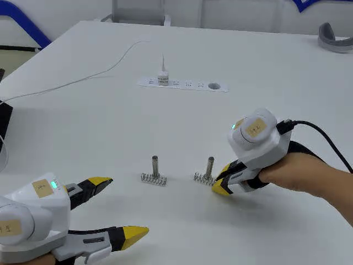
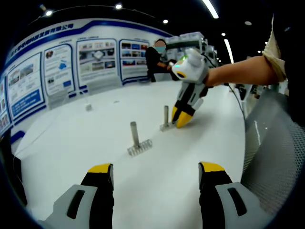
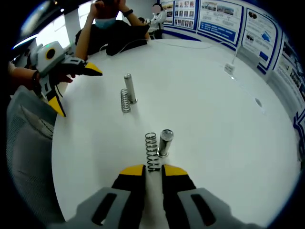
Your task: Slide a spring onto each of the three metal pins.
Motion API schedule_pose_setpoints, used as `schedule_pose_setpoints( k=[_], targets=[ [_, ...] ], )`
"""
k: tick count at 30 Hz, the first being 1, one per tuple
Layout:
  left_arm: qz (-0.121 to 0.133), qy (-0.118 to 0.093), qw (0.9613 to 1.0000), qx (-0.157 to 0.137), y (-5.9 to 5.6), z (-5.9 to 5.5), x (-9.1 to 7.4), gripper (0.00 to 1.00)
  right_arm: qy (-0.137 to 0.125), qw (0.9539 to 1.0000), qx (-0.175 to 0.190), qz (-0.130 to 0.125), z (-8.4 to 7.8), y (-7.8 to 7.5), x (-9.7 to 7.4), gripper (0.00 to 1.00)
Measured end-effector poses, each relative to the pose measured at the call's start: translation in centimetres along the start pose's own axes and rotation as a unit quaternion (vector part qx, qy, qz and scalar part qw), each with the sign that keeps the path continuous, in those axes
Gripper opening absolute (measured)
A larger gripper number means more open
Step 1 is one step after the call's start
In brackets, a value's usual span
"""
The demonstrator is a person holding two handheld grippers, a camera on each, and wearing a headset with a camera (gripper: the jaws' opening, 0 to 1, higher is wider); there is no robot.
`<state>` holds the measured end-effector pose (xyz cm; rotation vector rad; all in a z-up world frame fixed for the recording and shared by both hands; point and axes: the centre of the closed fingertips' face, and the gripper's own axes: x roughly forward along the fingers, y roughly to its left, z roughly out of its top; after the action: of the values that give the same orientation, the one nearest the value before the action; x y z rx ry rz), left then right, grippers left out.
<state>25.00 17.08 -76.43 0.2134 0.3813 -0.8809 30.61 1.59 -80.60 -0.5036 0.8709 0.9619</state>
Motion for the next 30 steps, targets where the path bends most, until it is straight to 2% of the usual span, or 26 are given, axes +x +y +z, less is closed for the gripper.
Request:
schedule_pose_setpoints(
  k=[10,19,30],
  targets=[
    [-0.001,0.0,1.0,0.001,-0.1,0.0,0.0,0.74,0.0,1.0,-0.008,-0.004,0.0,0.1,-0.2,0.12],
    [-0.004,-0.001,1.0,0.002,-0.2,0.1,0.1,0.74,0.005,0.9994,-0.031,-0.012,0.5,0.3,-1.5,0.12],
    [-0.004,-0.005,1.0,0.002,-0.2,0.2,0.1,0.74,0.005,0.9982,-0.057,-0.019,2.1,0.9,-3.5,0.12]
  ],
)
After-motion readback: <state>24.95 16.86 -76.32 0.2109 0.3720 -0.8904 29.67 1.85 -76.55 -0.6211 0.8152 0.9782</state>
